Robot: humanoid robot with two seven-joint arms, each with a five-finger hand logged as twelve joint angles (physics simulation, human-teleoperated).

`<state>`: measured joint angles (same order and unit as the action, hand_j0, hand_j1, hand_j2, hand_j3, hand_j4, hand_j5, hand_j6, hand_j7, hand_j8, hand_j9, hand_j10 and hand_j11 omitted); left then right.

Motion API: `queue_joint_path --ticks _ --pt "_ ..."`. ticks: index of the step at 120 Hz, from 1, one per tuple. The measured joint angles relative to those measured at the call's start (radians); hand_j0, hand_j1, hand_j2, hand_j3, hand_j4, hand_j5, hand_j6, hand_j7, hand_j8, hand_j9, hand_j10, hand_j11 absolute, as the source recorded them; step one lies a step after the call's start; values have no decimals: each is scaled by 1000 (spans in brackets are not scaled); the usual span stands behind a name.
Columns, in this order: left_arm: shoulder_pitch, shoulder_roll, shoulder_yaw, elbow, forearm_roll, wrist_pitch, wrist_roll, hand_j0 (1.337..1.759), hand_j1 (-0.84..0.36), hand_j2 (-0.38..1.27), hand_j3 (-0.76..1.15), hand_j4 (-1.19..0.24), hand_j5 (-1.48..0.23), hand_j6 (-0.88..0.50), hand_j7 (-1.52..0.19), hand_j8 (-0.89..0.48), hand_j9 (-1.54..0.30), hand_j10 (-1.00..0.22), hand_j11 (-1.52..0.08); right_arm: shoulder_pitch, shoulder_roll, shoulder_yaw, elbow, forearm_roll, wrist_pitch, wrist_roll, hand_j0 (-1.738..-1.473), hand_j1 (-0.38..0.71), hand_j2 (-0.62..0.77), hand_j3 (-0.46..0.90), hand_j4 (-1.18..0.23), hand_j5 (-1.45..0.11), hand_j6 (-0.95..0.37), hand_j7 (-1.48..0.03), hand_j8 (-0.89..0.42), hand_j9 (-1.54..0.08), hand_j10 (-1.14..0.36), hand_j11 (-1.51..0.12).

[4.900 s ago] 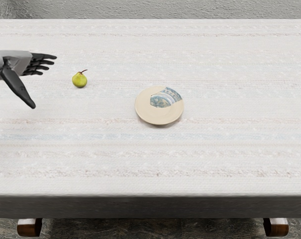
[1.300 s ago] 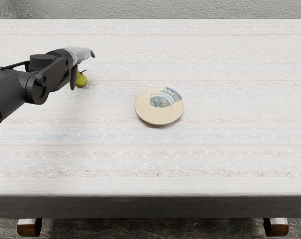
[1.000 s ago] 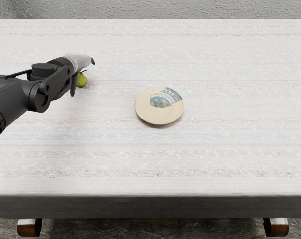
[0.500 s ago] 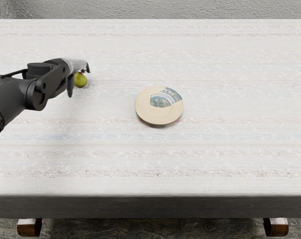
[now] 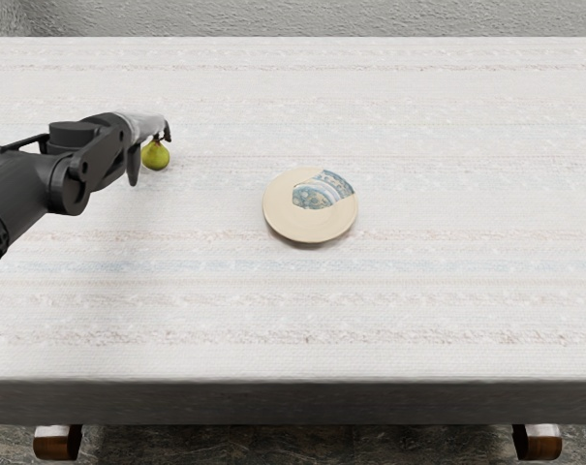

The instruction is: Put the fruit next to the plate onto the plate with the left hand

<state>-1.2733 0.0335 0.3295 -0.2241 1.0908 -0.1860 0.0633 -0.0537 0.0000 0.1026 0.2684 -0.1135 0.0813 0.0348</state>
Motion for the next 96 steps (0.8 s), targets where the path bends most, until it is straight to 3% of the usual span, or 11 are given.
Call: queue_joint_path --ticks 96 --pt "14 -14 13 16 8 6 0 1658 -108 87 0 -427 -462 -328 -493 -342 -506 -402 -505 1 0 0 1 0 0 0 -1658 -310 -7 0 -33 -43 -33 -43 -33 -43 -33 -43"
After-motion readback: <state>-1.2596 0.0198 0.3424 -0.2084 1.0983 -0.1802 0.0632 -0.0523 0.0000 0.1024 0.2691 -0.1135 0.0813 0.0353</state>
